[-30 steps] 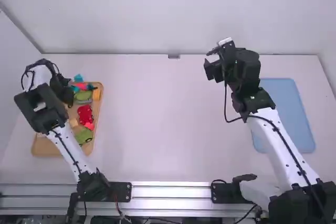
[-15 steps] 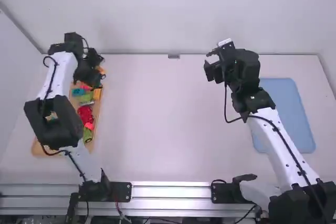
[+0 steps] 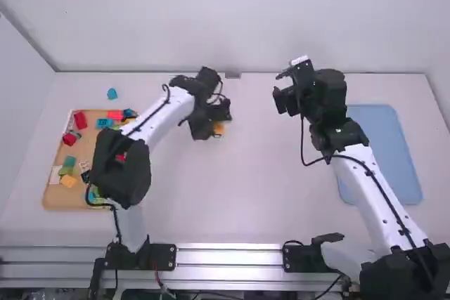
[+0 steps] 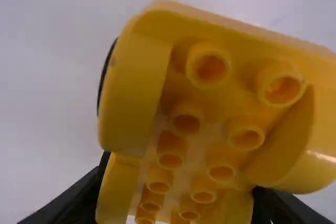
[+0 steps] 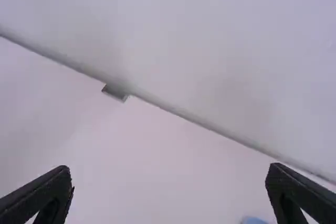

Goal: Assemble lego blocks to make yellow taxi

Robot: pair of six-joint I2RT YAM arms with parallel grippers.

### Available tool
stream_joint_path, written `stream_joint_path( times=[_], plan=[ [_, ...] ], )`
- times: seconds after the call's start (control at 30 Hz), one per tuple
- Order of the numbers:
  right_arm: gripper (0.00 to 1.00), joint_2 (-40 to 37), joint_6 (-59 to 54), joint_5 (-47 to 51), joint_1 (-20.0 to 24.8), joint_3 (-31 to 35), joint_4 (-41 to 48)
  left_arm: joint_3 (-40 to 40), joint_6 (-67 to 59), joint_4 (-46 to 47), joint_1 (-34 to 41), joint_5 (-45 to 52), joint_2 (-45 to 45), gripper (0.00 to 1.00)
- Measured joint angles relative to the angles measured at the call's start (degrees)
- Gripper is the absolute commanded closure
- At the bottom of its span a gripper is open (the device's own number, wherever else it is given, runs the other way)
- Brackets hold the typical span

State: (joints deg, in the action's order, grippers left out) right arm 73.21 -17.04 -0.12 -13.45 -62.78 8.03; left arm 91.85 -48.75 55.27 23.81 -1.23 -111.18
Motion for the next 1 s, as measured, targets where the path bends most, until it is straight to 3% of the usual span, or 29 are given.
stream_joint_path(
  times=[0.17,0.23,0.37,0.73,1.0],
  plan=[
    [0.02,0.00,0.15,0.00,0.00,0.00,0.37,-6.25,0.76,-5.64,8.26,-0.46,0.00,0.74],
    [0.02,0.00,0.15,0.02,0.00,0.00,0.35,-8.59,1.66,-8.46,10.67,-1.31,0.00,0.78],
    [0.02,0.00,0.13,-0.04,0.00,0.00,0.37,-12.17,3.17,-12.92,14.58,-2.67,0.00,0.78],
    [0.02,0.00,0.15,0.09,-1.22,0.00,1.40,-12.98,3.54,-8.74,15.72,-3.26,-2.12,0.79],
    [0.02,0.00,0.13,0.04,-1.22,0.00,1.42,-13.53,6.03,-13.75,15.67,-3.26,-2.62,0.70]
  ],
)
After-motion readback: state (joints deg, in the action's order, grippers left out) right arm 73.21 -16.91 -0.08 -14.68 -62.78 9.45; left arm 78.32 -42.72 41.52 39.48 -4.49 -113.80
